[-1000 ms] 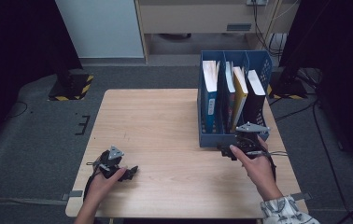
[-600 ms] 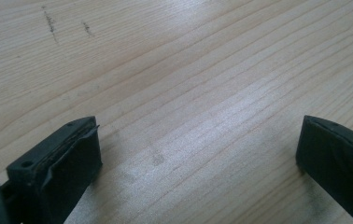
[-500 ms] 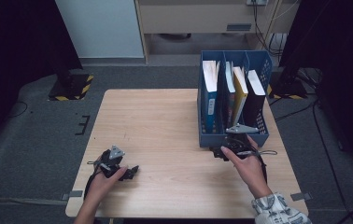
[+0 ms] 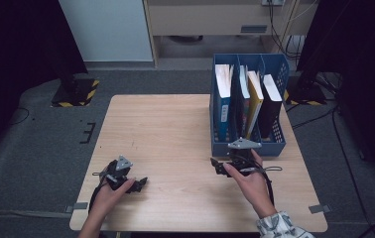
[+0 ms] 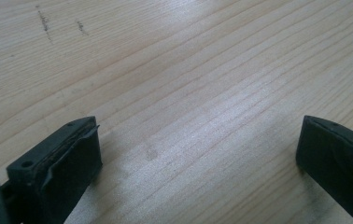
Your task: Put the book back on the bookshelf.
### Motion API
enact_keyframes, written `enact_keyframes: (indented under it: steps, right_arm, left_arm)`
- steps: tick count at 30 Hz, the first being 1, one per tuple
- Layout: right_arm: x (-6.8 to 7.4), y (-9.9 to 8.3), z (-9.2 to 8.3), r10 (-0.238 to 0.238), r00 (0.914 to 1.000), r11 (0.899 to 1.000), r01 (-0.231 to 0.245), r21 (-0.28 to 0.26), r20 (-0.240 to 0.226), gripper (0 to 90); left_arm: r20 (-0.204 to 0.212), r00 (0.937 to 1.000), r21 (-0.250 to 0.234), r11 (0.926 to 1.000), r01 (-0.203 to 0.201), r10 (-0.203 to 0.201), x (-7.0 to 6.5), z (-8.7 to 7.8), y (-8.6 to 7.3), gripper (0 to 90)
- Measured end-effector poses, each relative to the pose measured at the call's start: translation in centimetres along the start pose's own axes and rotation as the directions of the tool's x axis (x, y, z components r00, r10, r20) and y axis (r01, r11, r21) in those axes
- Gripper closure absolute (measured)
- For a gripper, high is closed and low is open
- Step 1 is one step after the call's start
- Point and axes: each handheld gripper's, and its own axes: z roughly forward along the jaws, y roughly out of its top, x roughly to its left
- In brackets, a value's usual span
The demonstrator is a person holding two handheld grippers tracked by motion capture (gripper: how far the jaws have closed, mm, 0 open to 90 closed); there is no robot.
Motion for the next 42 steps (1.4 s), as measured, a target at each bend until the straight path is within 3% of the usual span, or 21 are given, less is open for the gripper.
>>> enact_keyframes:
  steps: [6,14,19,22,29,35,42]
  right_arm:
    - [1.8,0.0,0.9,-0.034,0.9990,0.999,0.035,0.022,-0.028,10.1]
    - [4.1,-0.1,3.5,-0.073,0.9943,0.995,0.077,0.055,-0.077,9.8]
    - [5.4,-0.5,5.2,-0.099,0.9906,0.990,0.107,0.089,-0.095,9.4]
    - [6.5,-1.0,6.7,-0.116,0.9854,0.982,0.133,0.137,-0.125,9.0]
    - [6.5,-1.1,8.6,-0.101,0.9886,0.982,0.117,0.150,-0.111,9.9]
    - [6.1,-1.4,9.3,-0.084,0.9936,0.982,0.096,0.164,-0.076,11.1]
    - [6.0,-1.8,9.8,-0.068,0.9954,0.983,0.078,0.166,-0.068,11.4]
  left_arm:
    - [0.001,1.0000,0.000,1.0000,-0.001,0.001,0.0,0.0,0.0,0.0]
    - [0.001,1.0000,0.000,1.0000,-0.001,0.001,0.0,0.0,0.0,0.0]
    - [0.001,1.0000,0.000,1.0000,-0.001,0.001,0.0,0.0,0.0,0.0]
    - [0.001,1.0000,0.000,1.0000,-0.001,0.001,0.0,0.0,0.0,0.0]
    - [0.003,1.0000,0.001,1.0000,-0.004,0.004,0.0,0.0,0.0,0.0]
    - [0.003,1.0000,0.001,1.0000,-0.004,0.004,0.0,0.0,0.0,0.0]
    - [0.003,1.0000,0.001,1.0000,-0.003,0.003,0.0,0.0,0.0,0.0]
